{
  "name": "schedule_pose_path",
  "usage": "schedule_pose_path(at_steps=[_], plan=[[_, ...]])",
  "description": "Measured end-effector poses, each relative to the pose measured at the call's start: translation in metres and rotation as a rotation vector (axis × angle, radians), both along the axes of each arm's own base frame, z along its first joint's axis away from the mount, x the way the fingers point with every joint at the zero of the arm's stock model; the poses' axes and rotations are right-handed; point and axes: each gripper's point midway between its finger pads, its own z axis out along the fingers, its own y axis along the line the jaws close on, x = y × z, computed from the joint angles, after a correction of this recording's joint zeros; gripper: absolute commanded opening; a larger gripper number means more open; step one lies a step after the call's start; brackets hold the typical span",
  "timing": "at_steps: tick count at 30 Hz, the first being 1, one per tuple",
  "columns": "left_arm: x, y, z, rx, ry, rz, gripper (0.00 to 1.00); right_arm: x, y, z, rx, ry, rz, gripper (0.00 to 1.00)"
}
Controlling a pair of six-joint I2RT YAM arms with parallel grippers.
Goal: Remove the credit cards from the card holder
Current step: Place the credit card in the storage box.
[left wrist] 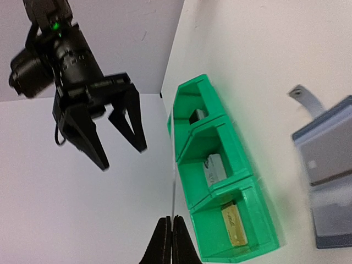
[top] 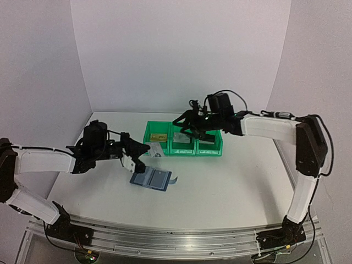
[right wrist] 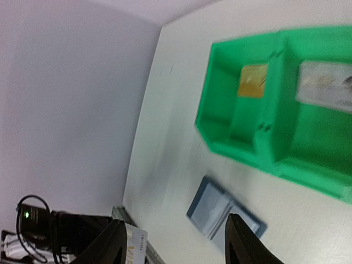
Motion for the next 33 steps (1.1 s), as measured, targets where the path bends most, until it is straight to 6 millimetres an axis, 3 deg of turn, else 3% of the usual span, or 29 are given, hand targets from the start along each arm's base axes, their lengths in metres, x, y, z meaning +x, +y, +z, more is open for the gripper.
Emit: schedule_pose_path(at_steps=[3, 6, 8, 12, 17, 25, 33], plan=[[0.034, -0.03, 0.025, -0.019, 0.085, 0.089, 0.0, 0.033, -0.066, 0.031, -0.082, -0.069, -0.205, 0.59], [0.062, -0.058, 0.043, -0.035, 0.182, 0.17, 0.0, 0.054, -0.126, 0.039, -0.167, -0.094, -0.37, 0.6], [0.083, -0.077, 0.05, -0.038, 0.239, 0.227, 0.0, 0.061, -0.154, 0.029, -0.232, -0.084, -0.435, 0.6], [0.124, -0.112, 0.04, -0.021, 0.362, 0.368, 0.0, 0.067, -0.191, -0.01, -0.358, -0.02, -0.488, 0.61], [0.161, -0.135, -0.002, 0.033, 0.504, 0.539, 0.0, 0.07, -0.21, -0.037, -0.427, 0.024, -0.491, 0.61], [0.197, -0.136, -0.061, 0.102, 0.597, 0.754, 0.0, 0.065, -0.217, -0.055, -0.462, 0.05, -0.468, 0.61], [0.214, -0.129, -0.08, 0.13, 0.568, 0.877, 0.0, 0.062, -0.216, -0.061, -0.462, 0.06, -0.451, 0.61]])
